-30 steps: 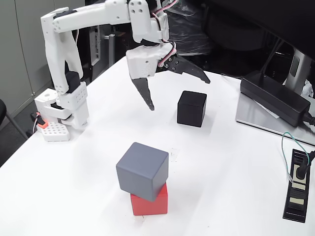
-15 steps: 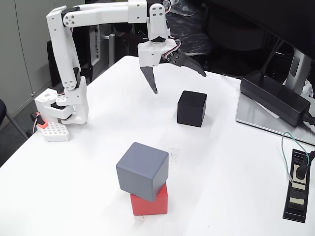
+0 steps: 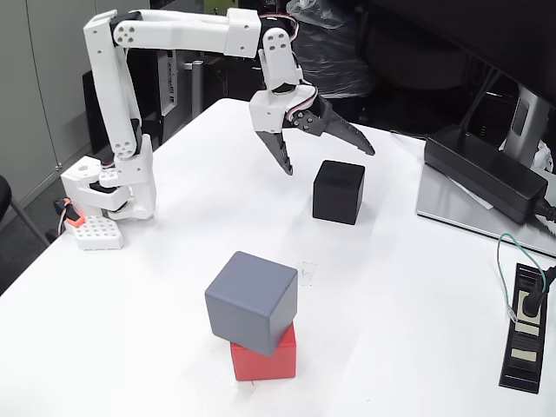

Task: Stack the three blocks in an ordered color.

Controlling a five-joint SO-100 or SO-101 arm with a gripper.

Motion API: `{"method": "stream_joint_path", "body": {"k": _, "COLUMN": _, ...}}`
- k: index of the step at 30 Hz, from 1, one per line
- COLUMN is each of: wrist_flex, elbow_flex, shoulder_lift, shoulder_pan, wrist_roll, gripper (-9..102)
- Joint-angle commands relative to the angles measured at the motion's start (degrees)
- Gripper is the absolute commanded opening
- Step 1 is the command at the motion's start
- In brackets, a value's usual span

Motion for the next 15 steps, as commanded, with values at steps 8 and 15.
{"method": "stream_joint_path", "body": {"k": 8, "wrist_flex": -6.33, "elbow_flex": -3.08, "shoulder_lift": -11.51, "shoulder_pan": 0.00, "wrist_roll": 0.70, "gripper": 53}}
{"method": "stream_joint_path", "body": {"k": 15, "wrist_flex": -5.71, "elbow_flex": -9.32, "shoulder_lift": -17.84, "shoulder_pan": 0.53, "wrist_roll": 0.00, "gripper": 53}}
